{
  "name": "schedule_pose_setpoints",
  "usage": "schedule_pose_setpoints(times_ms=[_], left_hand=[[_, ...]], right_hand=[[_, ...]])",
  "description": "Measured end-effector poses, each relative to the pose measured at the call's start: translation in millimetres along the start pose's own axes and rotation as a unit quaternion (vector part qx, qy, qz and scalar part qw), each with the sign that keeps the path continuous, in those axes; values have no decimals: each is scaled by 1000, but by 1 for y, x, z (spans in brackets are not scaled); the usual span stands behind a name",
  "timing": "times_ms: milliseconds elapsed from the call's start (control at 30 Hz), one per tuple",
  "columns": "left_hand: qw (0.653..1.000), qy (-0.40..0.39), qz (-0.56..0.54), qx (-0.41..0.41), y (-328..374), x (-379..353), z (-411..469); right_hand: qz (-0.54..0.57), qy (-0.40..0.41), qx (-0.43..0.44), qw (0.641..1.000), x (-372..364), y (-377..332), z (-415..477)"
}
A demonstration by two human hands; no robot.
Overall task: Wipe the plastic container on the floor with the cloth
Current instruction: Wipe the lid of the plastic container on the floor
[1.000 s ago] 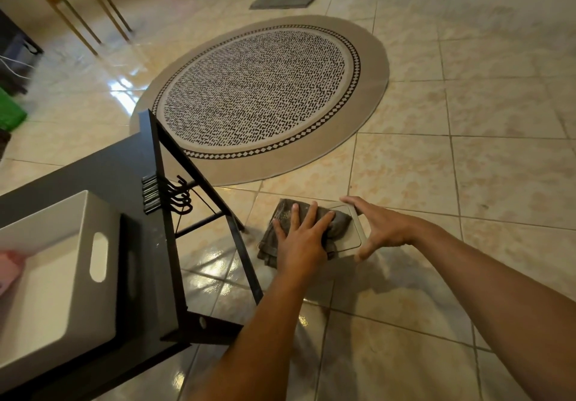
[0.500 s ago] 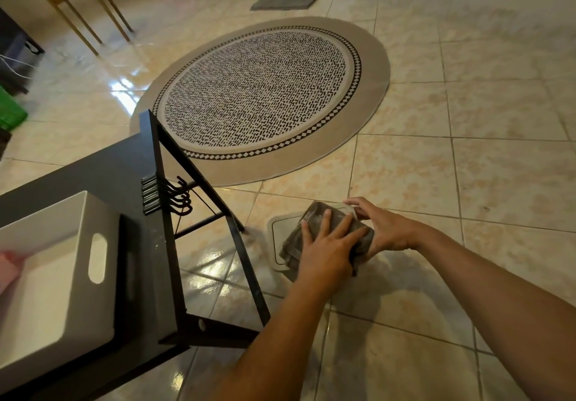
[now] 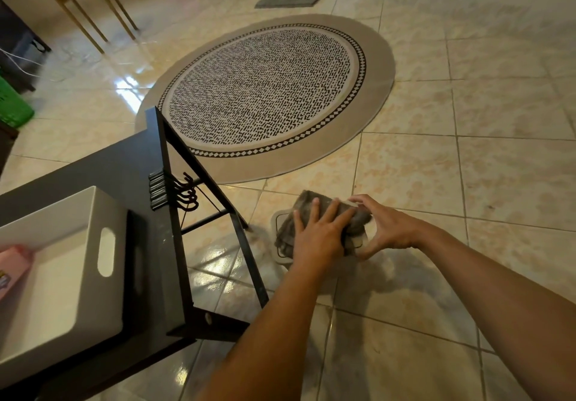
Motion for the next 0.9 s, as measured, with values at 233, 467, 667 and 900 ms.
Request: schedule_pose_setpoints(times_ms=[233, 467, 667, 900], left_hand=[[996, 29, -24, 77, 8, -11, -27], [990, 39, -41, 126, -20, -1, -5], [994, 43, -44, 94, 9, -15, -20], [982, 57, -54, 173, -24, -3, -12]], right_hand=[[-5, -2, -5, 1000, 0, -2, 1], [-3, 6, 2, 1000, -1, -3, 0], [-13, 5, -5, 1000, 0, -5, 3], [-19, 28, -11, 999, -3, -6, -1]])
Point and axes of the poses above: each hand's wrist, its own z-axis towards the middle knuckle, its own x-axis out of the back of the hand, y = z × x, the point moved 2 cm from there along z, towards the middle knuckle, and after that the axes turned 13 degrees about -x, right-handed, at the moved point
